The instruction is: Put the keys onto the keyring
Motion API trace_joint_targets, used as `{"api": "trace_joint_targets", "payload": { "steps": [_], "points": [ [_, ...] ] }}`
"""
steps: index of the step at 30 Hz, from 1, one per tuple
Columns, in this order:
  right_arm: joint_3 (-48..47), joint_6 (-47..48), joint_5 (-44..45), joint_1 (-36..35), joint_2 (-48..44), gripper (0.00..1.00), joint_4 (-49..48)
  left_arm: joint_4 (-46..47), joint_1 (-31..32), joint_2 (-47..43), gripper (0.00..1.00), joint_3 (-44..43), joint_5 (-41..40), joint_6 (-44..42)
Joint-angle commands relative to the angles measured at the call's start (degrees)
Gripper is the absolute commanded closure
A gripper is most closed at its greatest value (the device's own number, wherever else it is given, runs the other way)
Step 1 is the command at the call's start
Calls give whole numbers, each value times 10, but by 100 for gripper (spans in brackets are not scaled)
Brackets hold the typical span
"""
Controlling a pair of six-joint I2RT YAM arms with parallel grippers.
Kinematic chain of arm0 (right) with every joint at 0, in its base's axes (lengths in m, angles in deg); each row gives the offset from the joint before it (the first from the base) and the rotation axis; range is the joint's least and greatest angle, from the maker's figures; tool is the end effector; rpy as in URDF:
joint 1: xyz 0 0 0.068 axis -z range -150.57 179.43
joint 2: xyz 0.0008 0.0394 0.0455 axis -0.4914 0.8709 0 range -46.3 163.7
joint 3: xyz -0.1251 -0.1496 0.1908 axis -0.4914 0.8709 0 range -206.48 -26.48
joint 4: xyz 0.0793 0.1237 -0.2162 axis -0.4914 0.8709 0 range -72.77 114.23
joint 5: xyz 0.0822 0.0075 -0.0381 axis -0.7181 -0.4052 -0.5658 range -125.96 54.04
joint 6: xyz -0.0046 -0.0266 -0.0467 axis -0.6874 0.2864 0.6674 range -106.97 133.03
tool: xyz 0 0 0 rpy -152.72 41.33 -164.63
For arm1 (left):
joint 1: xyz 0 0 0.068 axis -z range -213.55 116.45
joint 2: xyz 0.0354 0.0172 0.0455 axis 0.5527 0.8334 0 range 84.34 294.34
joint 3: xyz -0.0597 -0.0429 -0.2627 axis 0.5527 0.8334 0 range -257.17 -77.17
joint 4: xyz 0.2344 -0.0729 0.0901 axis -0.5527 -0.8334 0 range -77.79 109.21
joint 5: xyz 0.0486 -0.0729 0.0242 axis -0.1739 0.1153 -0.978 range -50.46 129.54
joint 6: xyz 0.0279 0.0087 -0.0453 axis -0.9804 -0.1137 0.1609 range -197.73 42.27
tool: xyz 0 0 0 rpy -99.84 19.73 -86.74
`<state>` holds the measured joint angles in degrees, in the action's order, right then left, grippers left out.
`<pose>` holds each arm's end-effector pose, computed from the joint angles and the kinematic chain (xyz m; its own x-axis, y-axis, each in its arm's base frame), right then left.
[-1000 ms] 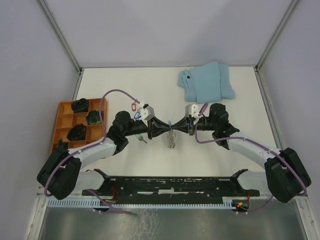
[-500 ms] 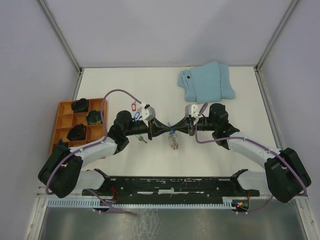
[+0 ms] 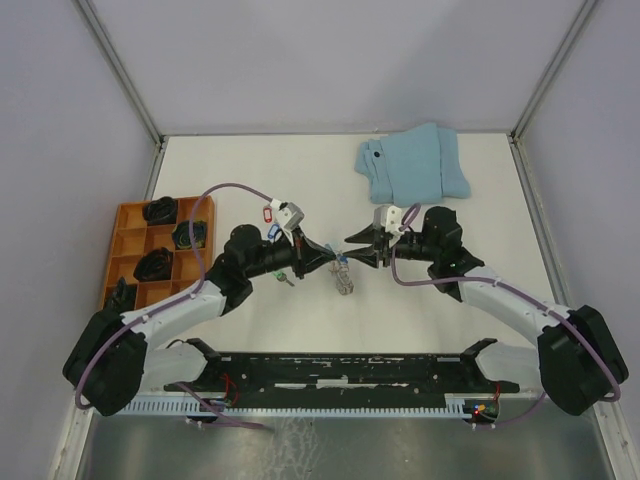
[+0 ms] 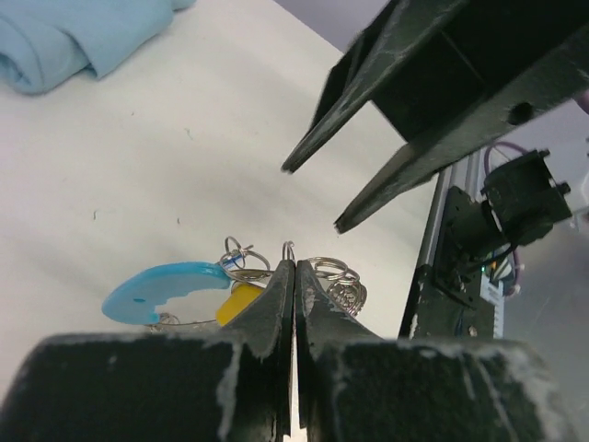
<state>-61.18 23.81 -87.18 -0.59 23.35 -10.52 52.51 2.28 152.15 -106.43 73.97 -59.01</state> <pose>0.2102 0.1536 0.2578 0.0774 -0.0906 -0.9929 -0.9860 0.1408 -0.0897 0.1927 -0.1640 0.2428 -0.3718 -0.0581 -0.9265 0.8658 0.3383 -0.3687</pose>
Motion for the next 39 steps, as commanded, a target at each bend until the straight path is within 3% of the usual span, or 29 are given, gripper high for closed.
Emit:
{"api": "trace_joint_targets", "payload": {
  "steps": [1, 7, 14, 20, 31, 39],
  "points": [
    [-25, 6, 57, -9, -43, 56, 1, -107, 5, -54, 97, -24, -125, 112],
    [-20, 28, 146, -64, -71, 54, 24, -308, 9, -81, 97, -107, -271, 213],
    [15, 1, 217, -178, -31, 54, -61, -399, 11, -63, 97, -165, -347, 314],
    [36, -43, 315, -218, 37, 54, -147, -406, 14, -51, 97, -177, -373, 387],
    [63, -114, 473, -222, 168, 49, -326, -365, 24, -45, 97, -162, -389, 452],
    [73, -125, 480, -221, 216, 47, -414, -347, 28, -50, 97, -146, -388, 478]
  ]
}}
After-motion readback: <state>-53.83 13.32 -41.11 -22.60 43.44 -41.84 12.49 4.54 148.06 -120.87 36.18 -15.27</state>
